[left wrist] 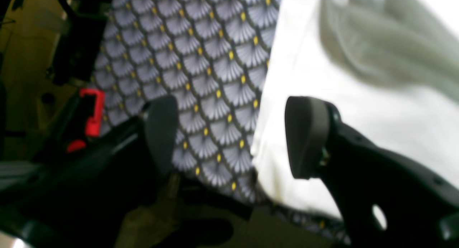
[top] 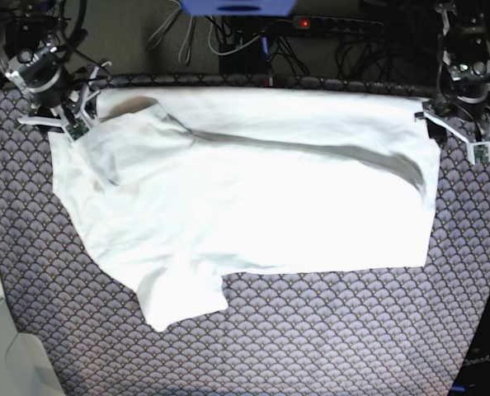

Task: Fold the T-shirt properly
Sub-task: 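Lay the pulled edge down and open both grippers, then grasp the sleeve fabric with the right gripper and drag it inward, then lift the right gripper's fabric and fold it over the shirt body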

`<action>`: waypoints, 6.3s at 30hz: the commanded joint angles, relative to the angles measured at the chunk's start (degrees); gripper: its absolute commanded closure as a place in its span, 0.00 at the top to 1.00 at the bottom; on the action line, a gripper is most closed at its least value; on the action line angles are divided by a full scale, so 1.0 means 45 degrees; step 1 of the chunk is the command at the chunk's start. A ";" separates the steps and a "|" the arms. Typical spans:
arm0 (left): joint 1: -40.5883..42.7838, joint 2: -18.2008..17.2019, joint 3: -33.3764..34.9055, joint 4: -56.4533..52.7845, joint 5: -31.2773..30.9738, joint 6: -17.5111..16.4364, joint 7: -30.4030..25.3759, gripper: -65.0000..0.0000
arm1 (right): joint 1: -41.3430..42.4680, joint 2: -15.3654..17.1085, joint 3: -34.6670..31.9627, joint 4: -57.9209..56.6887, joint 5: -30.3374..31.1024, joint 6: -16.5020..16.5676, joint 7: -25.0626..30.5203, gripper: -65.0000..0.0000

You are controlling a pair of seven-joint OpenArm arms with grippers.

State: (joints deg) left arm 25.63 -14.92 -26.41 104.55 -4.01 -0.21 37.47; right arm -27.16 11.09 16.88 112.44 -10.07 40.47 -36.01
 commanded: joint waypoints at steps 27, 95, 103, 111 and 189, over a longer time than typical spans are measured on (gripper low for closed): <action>-0.0313 -0.0133 -0.0079 0.0141 0.0178 0.0056 -0.0269 0.70 | 0.1473 0.0241 -0.0148 -0.0909 0.0039 -0.0104 0.0139 0.28; -0.0176 -0.0153 -0.0157 0.0219 0.0198 0.0056 -0.0269 0.70 | 0.8467 -0.1205 -0.3938 -0.3761 -0.0020 -0.0104 -0.3944 0.00; -0.0176 -0.0172 -0.0157 0.0219 0.0198 0.0056 -0.0269 0.70 | 0.8487 -0.1205 -0.3840 -0.3742 -0.0020 -0.0104 -0.4296 0.00; -0.0176 -0.0153 -0.0157 0.0239 0.0198 0.0056 -0.0269 0.70 | 0.8760 -0.1166 -0.3957 -0.3742 -0.0020 -0.0104 -0.5488 0.23; -0.0196 -0.0153 -0.0079 0.1118 0.0198 0.0056 -0.0288 0.70 | 0.2978 -0.2182 -0.4114 -0.0499 -0.0293 -0.0104 -0.4257 0.00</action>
State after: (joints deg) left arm 24.80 -14.76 -26.48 108.68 -3.46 -0.23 37.50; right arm -14.04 1.23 -1.83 109.36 -11.57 40.25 -55.88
